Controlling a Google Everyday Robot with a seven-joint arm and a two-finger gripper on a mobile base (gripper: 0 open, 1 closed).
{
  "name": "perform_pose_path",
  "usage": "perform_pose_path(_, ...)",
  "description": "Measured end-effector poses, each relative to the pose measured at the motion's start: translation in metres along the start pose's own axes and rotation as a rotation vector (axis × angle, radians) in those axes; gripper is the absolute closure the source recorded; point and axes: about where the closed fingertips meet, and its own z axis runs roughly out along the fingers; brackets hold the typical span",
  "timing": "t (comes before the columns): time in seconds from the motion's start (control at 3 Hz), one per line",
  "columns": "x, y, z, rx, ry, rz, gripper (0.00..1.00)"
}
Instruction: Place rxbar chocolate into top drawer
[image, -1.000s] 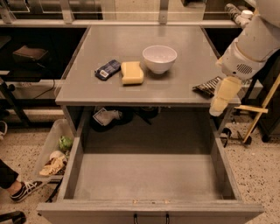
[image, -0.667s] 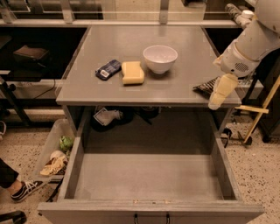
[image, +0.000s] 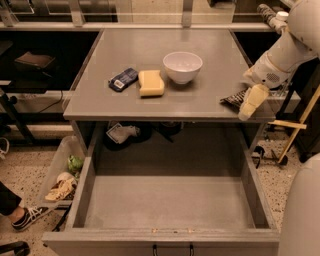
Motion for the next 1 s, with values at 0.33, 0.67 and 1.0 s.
perform_pose_path(0.33,-0.0007,0.0000,-0.0008,0.002,-0.001,-0.001,0.19)
perform_pose_path(0.67,-0.0007,0.0000,-0.0008,0.002,-0.001,-0.001,0.42)
perform_pose_path(1.0,-0.0007,0.0000,-0.0009,0.002,-0.001,-0.001,0.65)
